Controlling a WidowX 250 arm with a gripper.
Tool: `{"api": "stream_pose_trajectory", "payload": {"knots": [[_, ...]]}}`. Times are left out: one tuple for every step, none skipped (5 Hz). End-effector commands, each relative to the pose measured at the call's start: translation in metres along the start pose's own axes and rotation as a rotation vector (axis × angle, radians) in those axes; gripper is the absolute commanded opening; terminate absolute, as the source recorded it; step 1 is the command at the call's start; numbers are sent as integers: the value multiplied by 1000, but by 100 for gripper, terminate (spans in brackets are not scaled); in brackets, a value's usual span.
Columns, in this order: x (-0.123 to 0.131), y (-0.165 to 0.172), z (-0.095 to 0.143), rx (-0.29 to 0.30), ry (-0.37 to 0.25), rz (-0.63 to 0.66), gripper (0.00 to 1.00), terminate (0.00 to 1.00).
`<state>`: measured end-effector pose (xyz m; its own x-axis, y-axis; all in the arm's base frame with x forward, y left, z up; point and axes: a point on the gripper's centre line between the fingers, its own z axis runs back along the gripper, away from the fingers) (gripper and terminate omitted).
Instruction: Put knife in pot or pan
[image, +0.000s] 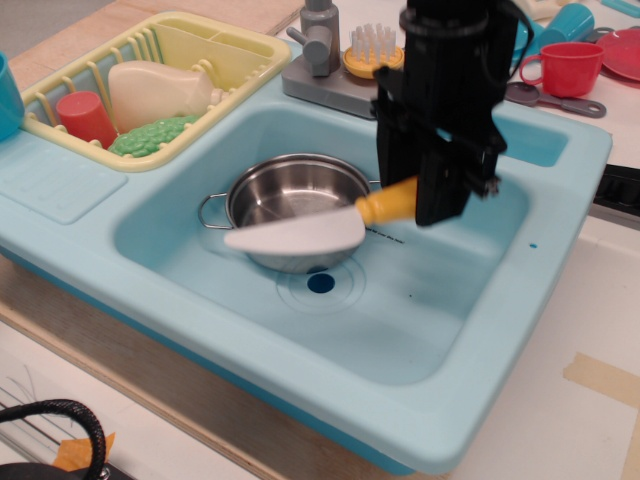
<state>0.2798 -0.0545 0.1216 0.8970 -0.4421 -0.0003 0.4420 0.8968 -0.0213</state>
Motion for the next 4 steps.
{"api": "stream_pose_trajectory", "payload": {"knots": [[-1, 26, 22, 80, -8, 151, 0, 0], [-14, 38, 19, 104, -14, 241, 0, 0], [-28, 51, 11, 108, -54, 259, 0, 0], [-32, 68, 6, 103, -70, 242, 0, 100]]}}
